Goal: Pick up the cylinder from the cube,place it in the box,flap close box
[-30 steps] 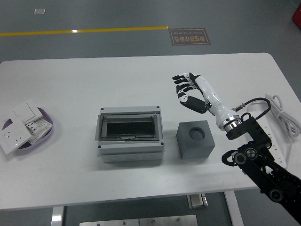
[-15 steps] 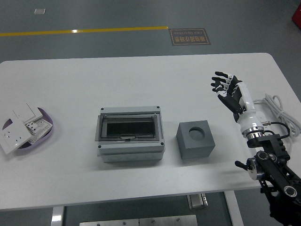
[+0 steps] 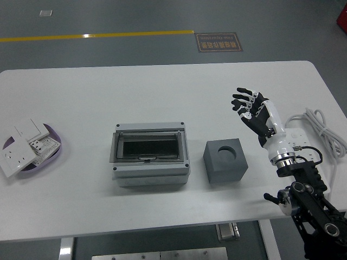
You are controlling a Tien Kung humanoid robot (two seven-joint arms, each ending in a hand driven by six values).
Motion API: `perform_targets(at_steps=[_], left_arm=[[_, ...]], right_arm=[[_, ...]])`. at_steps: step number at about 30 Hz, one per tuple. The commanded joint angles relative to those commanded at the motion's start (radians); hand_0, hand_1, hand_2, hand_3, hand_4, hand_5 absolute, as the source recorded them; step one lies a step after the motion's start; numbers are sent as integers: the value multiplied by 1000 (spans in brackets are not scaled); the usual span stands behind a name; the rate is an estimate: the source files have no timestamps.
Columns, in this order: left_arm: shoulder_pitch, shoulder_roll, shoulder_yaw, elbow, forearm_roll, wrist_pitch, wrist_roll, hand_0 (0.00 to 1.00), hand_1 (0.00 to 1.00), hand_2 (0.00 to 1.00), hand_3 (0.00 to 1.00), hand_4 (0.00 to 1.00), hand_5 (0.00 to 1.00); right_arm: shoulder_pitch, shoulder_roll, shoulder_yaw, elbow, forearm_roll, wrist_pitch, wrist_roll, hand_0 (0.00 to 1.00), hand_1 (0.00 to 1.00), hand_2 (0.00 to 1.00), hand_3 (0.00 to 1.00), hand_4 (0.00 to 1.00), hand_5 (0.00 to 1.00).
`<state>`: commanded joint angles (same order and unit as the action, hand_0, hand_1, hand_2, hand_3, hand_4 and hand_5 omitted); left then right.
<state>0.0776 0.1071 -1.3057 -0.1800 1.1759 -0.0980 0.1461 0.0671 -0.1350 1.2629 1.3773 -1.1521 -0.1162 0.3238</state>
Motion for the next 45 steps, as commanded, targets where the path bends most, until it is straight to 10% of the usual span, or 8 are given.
perform_targets(at_steps=[8, 45], left_arm=[[-2, -2, -3, 0, -1, 0, 1, 636, 667, 590, 643, 709, 276], [-16, -4, -9, 0, 5, -2, -1, 635, 667, 590, 646, 720, 256]], right_arm=[[1, -1, -6, -1, 21, 0, 20, 672, 662, 666, 681, 634, 69], [-15, -22, 14, 38, -3, -8, 29, 681, 659, 660, 660, 648, 62]])
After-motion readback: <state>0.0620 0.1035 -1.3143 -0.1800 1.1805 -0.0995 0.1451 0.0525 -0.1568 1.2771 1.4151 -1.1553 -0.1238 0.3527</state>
